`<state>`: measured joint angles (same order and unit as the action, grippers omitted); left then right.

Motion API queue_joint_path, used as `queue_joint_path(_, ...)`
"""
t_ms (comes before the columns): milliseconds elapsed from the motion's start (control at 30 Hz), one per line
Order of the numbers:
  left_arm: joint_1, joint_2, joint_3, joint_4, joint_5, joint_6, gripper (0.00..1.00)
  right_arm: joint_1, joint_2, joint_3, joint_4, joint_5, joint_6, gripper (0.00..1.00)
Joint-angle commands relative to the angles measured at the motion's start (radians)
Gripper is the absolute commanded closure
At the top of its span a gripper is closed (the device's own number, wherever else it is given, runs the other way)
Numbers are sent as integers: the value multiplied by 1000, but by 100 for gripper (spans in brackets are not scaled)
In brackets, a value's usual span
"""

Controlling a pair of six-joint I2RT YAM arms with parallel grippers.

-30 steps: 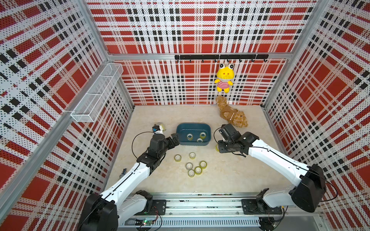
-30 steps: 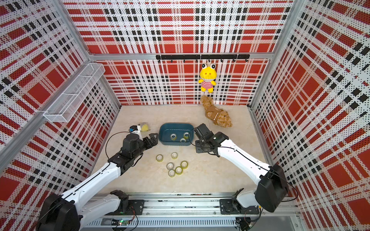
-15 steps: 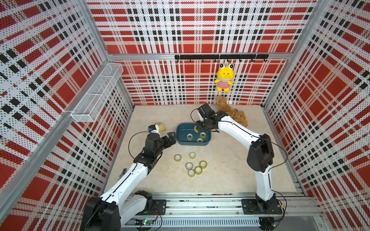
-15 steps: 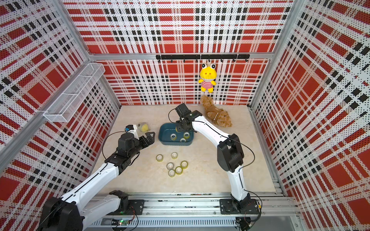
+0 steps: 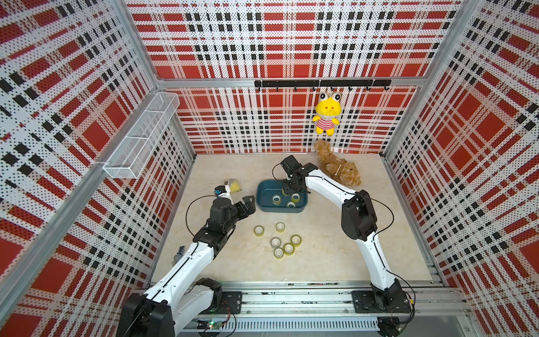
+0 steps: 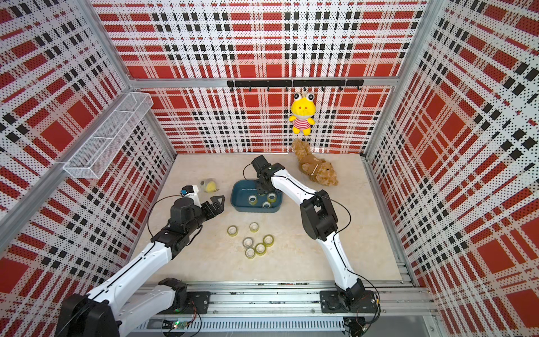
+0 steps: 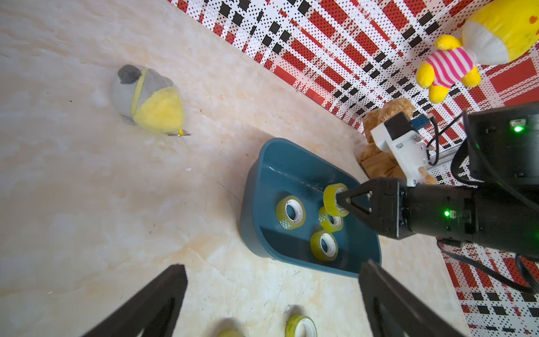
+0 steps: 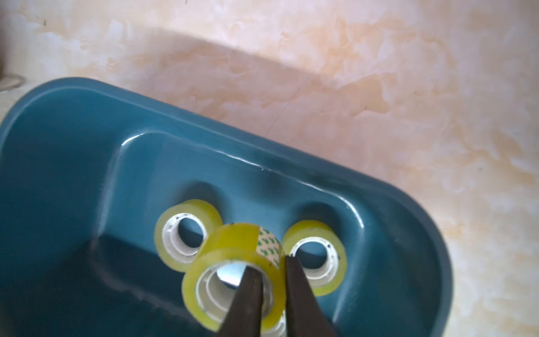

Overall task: Put the transparent tape into the storage box
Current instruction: Place the tape in the storage box, then pick up the tape at the center of the board.

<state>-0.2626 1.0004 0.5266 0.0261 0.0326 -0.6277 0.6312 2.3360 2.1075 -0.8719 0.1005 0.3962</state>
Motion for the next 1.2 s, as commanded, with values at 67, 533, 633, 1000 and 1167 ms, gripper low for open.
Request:
queue_joint_path(67, 7, -6, -12, 6, 42, -2, 1, -8, -4, -14, 43, -21, -18, 53)
queue_joint_path(533, -90, 61, 80, -160, 37, -40, 1, -10, -462, -429, 166, -107, -18, 52)
queue_joint_path(633, -170, 61, 94, -232, -63, -87, 1, -10, -602, -598, 207, -130, -9, 52)
queue_joint_path(1000, -398, 112, 85, -393, -273, -227, 13, -4, -962, -1104, 324, -183, 21, 54)
queue_joint_path(1167, -400, 151, 93, -420, -329, -205, 14, 7, -1057, -1239, 348, -177, 30, 56)
